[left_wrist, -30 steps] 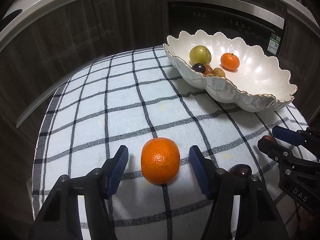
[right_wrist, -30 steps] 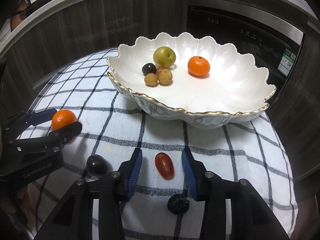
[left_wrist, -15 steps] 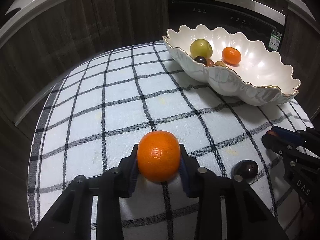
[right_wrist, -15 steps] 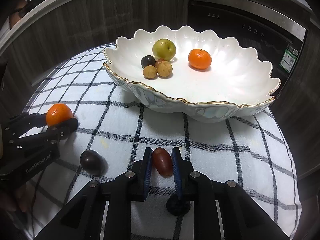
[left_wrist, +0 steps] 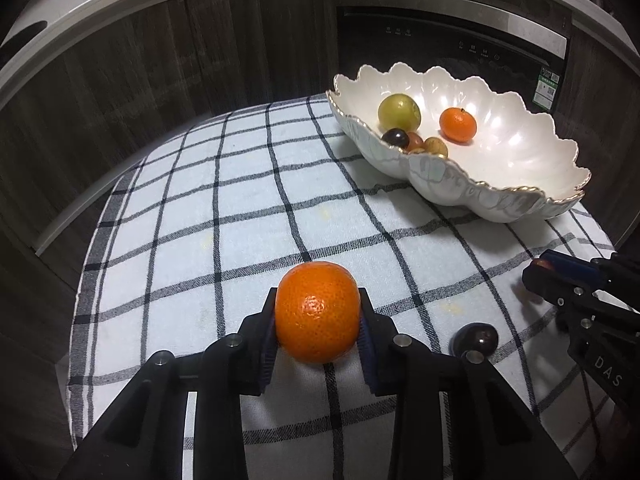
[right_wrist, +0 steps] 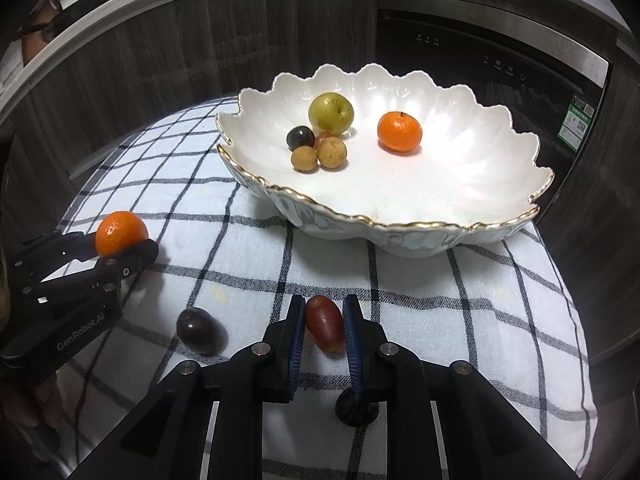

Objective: Organize fruits
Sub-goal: 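Carry the red grape and tangerine over the white bowl and release both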

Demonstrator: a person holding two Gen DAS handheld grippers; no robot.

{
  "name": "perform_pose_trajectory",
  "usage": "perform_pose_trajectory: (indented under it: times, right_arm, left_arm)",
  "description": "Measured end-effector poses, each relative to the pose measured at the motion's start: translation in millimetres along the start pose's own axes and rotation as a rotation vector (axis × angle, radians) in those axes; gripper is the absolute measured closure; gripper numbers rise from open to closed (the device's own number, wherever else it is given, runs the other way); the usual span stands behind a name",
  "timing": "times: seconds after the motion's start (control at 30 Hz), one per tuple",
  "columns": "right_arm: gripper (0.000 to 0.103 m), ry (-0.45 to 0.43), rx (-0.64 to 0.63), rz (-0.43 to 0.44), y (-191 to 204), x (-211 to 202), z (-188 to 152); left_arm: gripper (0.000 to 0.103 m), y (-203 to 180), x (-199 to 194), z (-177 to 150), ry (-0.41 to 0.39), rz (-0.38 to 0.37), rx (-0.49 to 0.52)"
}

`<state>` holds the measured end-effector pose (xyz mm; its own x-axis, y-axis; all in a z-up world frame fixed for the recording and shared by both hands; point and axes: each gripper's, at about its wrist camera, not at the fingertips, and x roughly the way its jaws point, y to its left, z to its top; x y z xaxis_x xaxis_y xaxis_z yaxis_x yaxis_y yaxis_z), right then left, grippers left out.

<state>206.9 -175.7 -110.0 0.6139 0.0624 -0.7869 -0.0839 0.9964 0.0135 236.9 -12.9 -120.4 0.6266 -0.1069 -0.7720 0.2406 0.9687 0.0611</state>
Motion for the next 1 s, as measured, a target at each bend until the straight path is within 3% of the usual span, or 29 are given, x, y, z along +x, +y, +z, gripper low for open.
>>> perform_pose_trajectory:
  times: [0.53, 1.0]
  right_arm:
    - [0.082, -0.090, 0.004, -0.001, -2.9, -39.9, 13.7]
    - [0.082, -0.161, 0.026, -0.027, -24.6, -66.2, 33.3]
  left_arm:
    - [0.069, -8.8, -40.2, 15.5, -0.059, 0.008, 0.004]
    - [0.068, -33.2, -57.5, 48.1, -0.103, -0.026, 0.015]
